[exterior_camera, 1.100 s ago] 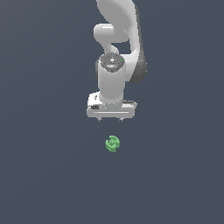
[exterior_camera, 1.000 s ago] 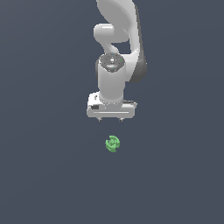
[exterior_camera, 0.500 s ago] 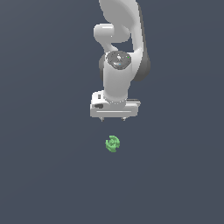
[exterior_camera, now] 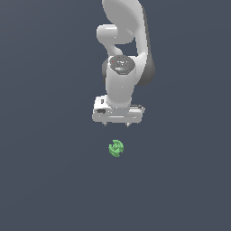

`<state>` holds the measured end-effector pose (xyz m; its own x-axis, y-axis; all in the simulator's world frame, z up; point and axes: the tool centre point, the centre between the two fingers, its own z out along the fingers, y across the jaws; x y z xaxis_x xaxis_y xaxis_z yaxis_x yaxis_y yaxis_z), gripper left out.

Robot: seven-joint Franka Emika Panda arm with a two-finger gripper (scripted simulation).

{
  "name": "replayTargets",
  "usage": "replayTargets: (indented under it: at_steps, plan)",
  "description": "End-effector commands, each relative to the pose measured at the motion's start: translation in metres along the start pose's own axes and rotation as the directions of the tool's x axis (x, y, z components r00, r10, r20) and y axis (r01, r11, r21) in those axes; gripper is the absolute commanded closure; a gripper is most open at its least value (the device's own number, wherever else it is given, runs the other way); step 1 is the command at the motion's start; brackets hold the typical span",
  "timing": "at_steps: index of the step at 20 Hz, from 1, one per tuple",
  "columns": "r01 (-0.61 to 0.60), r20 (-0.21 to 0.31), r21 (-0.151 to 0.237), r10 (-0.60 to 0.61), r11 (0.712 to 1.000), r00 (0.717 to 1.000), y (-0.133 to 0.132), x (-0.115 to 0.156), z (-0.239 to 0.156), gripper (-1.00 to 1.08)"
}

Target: Pick up the object and move it to a goal position.

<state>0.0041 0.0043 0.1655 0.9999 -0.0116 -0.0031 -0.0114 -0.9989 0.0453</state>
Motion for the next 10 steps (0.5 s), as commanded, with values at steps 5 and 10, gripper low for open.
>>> replayTargets:
  at_steps: [5, 10]
  plan:
    - [-0.114, 0.002, 0.011, 0.114, 0.993, 0.994, -0.001, 0.012, 0.012, -0.92]
    - [-0.245, 0.006, 0.021, 0.245, 0.969, 0.969, -0.001, 0.025, 0.028, -0.92]
